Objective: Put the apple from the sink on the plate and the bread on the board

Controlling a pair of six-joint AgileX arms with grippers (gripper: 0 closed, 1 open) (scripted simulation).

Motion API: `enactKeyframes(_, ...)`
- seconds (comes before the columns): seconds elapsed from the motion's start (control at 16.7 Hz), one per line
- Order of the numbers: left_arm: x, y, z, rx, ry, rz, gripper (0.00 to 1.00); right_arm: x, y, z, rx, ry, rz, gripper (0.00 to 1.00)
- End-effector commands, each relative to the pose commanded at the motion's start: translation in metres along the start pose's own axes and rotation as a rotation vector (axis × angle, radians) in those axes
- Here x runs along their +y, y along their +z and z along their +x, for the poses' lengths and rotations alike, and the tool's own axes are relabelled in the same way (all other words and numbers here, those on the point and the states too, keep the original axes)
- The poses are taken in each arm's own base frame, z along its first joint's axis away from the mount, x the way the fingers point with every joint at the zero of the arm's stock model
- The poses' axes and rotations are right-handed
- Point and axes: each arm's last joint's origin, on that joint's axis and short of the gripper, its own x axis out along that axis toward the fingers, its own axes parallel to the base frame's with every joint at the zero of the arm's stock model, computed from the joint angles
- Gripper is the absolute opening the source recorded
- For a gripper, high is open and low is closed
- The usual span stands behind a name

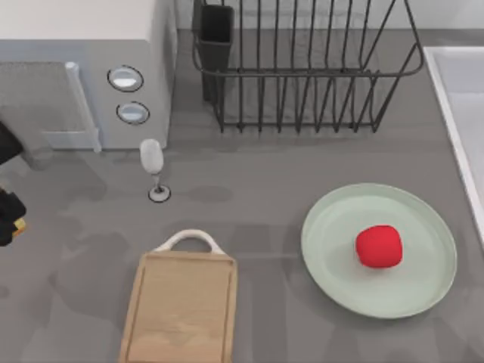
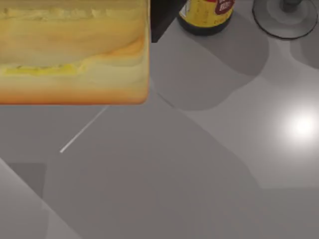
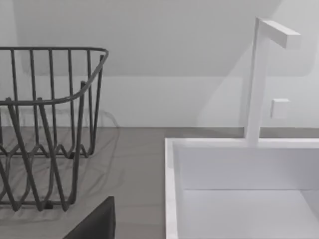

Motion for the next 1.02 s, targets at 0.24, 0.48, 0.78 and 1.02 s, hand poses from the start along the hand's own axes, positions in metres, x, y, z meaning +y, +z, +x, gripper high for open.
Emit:
enactKeyframes(0.24, 0.000, 0.002, 0.002, 0.004, -0.004, -0.021, 0.00, 0.000, 0.000, 0.000, 0.000, 0.000, 0.000, 1.00)
enactKeyframes(0.48, -0.007, 0.015, 0.005, 0.017, -0.013, -0.156, 0.00, 0.000, 0.000, 0.000, 0.000, 0.000, 0.000, 1.00)
enactKeyframes(0.78, -0.024, 0.044, 0.013, 0.053, -0.021, -0.507, 0.00, 0.000, 0.000, 0.000, 0.000, 0.000, 0.000, 1.00)
enactKeyframes(1.02, -0.047, 0.070, 0.021, 0.083, -0.006, -0.908, 0.00, 0.000, 0.000, 0.000, 0.000, 0.000, 0.000, 1.00)
